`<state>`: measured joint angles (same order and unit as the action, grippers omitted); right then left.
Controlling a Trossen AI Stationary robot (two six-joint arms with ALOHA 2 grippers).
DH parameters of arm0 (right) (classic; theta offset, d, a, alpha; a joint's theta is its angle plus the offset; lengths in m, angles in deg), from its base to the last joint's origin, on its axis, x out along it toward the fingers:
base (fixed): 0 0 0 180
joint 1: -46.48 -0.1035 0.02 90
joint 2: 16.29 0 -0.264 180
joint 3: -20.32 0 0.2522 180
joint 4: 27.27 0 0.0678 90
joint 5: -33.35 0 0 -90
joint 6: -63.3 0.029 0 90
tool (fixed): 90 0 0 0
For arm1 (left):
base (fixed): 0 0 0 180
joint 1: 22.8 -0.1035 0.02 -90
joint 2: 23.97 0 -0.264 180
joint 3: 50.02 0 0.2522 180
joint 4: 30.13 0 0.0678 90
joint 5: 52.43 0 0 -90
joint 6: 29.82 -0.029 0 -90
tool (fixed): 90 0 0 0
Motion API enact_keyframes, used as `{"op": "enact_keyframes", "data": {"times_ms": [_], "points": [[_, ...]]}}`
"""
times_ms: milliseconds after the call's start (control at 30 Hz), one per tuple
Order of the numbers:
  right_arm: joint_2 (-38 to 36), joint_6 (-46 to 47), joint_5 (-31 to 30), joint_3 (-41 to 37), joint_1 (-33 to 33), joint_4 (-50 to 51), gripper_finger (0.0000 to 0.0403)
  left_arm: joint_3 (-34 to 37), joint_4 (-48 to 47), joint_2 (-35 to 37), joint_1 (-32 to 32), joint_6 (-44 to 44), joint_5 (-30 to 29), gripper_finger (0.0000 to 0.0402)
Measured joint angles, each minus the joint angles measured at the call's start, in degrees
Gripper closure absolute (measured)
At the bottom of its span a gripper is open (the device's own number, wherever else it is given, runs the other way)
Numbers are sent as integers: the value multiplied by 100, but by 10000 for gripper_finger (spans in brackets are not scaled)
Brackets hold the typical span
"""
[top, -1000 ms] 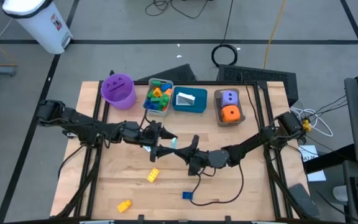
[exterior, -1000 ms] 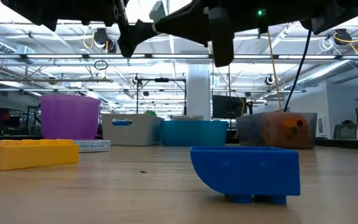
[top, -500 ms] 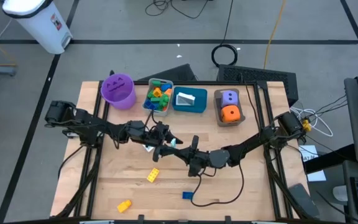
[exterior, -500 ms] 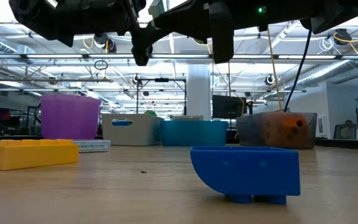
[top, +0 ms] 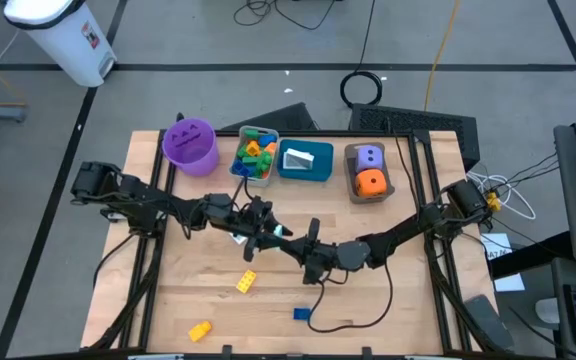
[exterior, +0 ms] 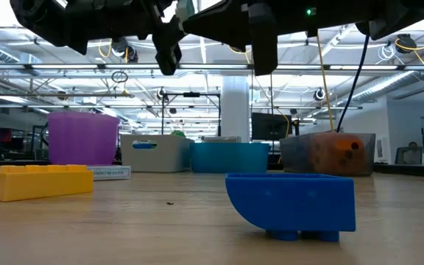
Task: Pick & Place Toys
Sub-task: Put the light green game piece into the gray bin
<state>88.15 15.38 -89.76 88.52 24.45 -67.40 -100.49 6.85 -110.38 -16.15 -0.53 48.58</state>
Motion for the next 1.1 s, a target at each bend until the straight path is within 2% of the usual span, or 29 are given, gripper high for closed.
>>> {"op": "enact_keyframes", "data": {"times_ms": [67,200,367,467,633,800,1000,1100], "points": [[0,-4,-22,0,1,10,400,0,0,0,0,-3,10,264],[0,13,-30,-2,1,9,392,0,-2,0,0,-28,10,266],[0,139,-41,-2,1,18,374,0,-9,0,0,-199,7,239],[0,140,-102,-2,1,56,357,0,-9,0,0,-235,2,239],[2,140,-545,-2,-21,117,318,0,-9,0,-101,-453,-32,267],[2,160,-948,-6,-56,247,277,0,-41,0,-307,-479,-2,267],[4,-114,-1699,-7,-125,232,243,0,-270,96,-654,-506,20,238],[-66,-119,-1970,-9,-174,352,233,0,-607,243,-879,-554,9,251]]}}
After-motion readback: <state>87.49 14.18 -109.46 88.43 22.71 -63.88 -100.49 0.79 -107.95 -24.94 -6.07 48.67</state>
